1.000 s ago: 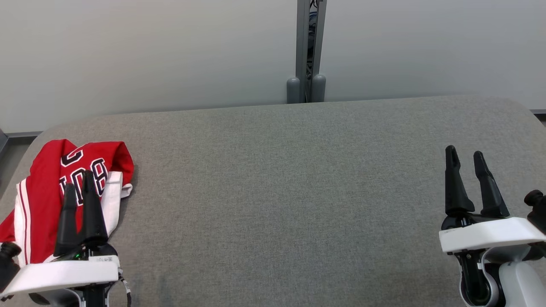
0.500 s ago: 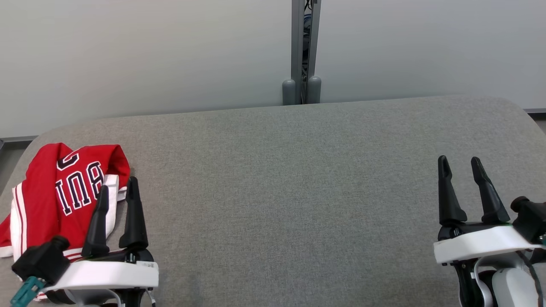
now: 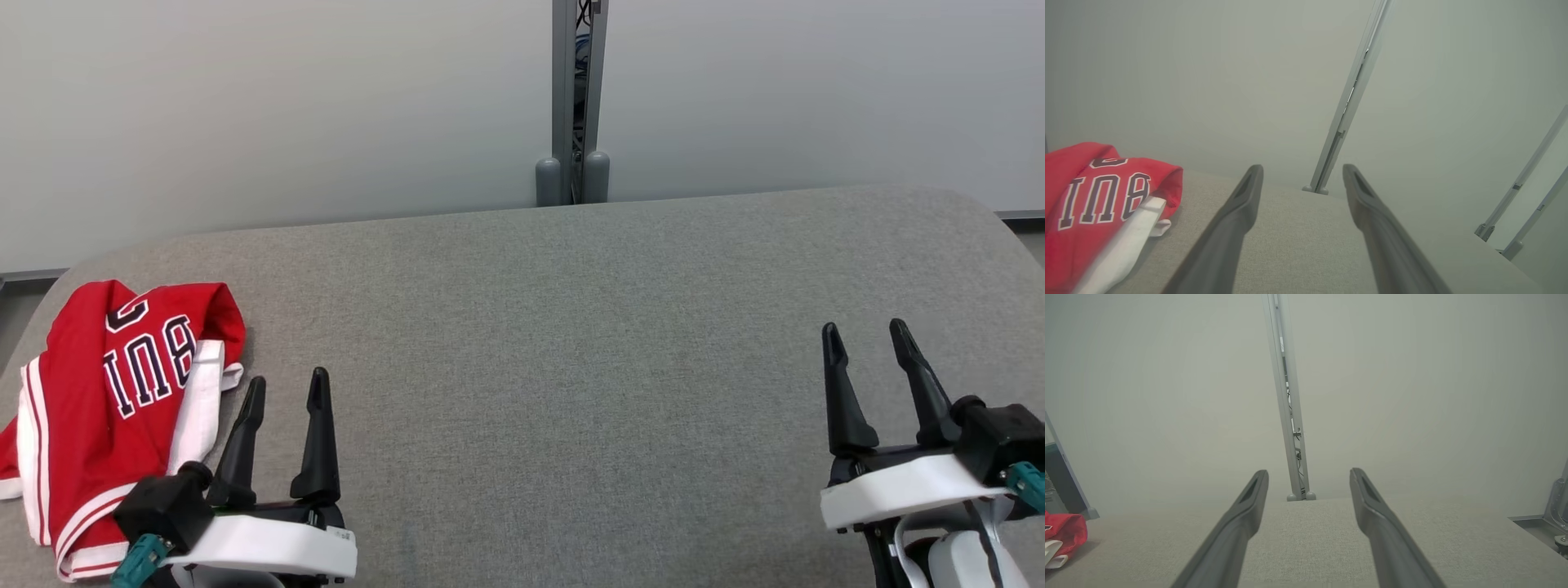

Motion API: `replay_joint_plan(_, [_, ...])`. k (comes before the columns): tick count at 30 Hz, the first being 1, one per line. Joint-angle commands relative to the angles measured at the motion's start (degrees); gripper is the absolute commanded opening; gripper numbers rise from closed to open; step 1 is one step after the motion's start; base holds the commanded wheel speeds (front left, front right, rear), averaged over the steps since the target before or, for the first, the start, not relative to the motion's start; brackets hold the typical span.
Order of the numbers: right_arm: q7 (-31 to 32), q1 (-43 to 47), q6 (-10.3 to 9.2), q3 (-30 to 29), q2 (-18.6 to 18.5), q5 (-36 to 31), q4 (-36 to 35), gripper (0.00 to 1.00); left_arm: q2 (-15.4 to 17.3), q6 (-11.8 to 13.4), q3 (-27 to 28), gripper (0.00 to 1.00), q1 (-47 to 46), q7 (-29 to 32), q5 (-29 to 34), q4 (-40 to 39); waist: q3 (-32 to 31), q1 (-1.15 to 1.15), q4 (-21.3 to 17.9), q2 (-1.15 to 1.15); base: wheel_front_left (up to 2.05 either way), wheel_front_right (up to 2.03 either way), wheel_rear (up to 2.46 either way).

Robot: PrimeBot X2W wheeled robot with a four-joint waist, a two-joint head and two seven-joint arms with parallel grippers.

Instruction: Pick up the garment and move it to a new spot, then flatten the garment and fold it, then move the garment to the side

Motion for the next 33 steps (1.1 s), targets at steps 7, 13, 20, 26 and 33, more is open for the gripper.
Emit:
replay_joint_plan(7, [-1.1,0.9,0.29,0.3,-1.0,-3.6,2.7,1.0,0.4,1.0,-2.1,1.0,0.4,-1.4,3.5,1.5,-0.2,0.0,-0.3,0.0,0.0,0.0,0.0])
replay_joint_plan(13, [-1.5,1.4,0.31,0.3,-1.0,-6.1,4.9,1.0,0.5,1.7,-3.6,1.0,0.7,-2.2,6.0,3.9,-0.5,0.0,-0.5,0.0,0.0,0.0,0.0])
replay_joint_plan(20, [-2.2,1.7,0.33,0.3,-1.2,-8.8,6.4,1.0,0.5,3.8,-4.6,1.0,0.4,-3.1,7.3,7.2,-0.8,0.0,-0.9,0.0,0.0,0.0,0.0])
replay_joint_plan(26, [-2.6,2.0,0.33,-0.1,-1.2,-10.6,5.7,1.0,0.6,6.5,-4.5,1.0,0.0,-3.9,10.3,6.7,-0.9,0.0,-1.2,0.0,0.0,0.0,0.0])
replay_joint_plan(33, [-2.9,2.3,0.34,-0.2,-1.2,-11.1,5.0,1.0,0.6,7.4,-4.8,1.0,0.6,-4.2,11.1,5.7,-0.9,0.0,-1.2,0.0,0.0,0.0,0.0])
